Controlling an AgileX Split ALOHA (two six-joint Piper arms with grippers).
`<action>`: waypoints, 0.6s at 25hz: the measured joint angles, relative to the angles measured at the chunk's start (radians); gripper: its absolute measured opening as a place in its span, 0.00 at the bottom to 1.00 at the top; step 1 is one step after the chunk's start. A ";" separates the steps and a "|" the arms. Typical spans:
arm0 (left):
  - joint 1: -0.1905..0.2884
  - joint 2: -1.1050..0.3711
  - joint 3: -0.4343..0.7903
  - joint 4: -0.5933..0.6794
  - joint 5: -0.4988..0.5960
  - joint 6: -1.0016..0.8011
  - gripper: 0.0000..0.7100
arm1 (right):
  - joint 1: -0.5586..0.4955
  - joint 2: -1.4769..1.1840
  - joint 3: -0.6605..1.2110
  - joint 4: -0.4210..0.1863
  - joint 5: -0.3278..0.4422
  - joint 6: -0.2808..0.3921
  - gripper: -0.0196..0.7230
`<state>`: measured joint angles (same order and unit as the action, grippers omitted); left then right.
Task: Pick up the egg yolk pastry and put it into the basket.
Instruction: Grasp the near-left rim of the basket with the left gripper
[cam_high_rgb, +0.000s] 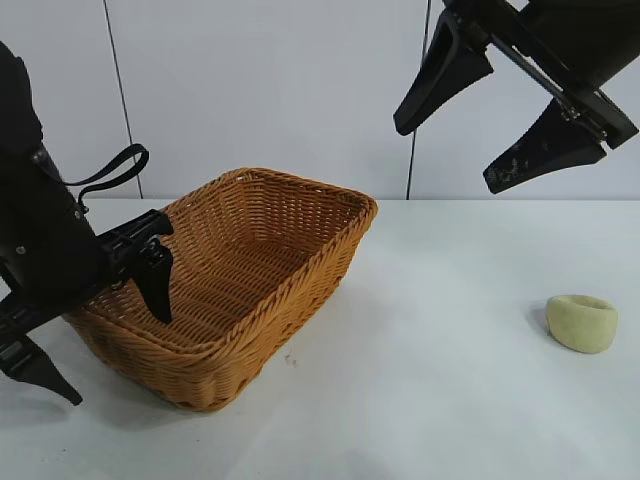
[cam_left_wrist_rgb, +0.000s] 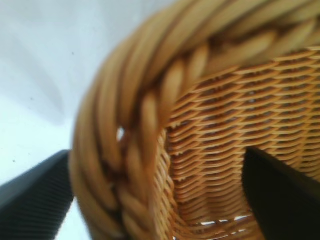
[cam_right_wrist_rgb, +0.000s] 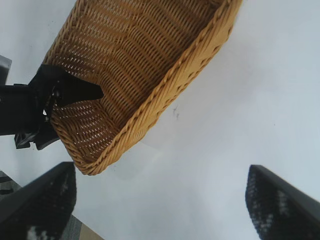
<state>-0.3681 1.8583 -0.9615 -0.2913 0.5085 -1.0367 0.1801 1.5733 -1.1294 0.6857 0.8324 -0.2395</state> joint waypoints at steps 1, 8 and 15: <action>0.000 0.000 0.000 0.000 0.000 0.000 0.81 | 0.000 0.000 0.000 0.000 0.000 0.000 0.88; 0.000 0.000 -0.003 -0.008 0.022 -0.006 0.21 | 0.000 0.000 0.000 0.000 0.000 0.000 0.88; 0.003 0.001 -0.077 -0.001 0.106 0.038 0.20 | 0.000 0.000 0.000 0.000 0.000 0.000 0.88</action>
<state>-0.3654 1.8592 -1.0386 -0.2925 0.6144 -0.9986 0.1801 1.5733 -1.1294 0.6857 0.8324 -0.2395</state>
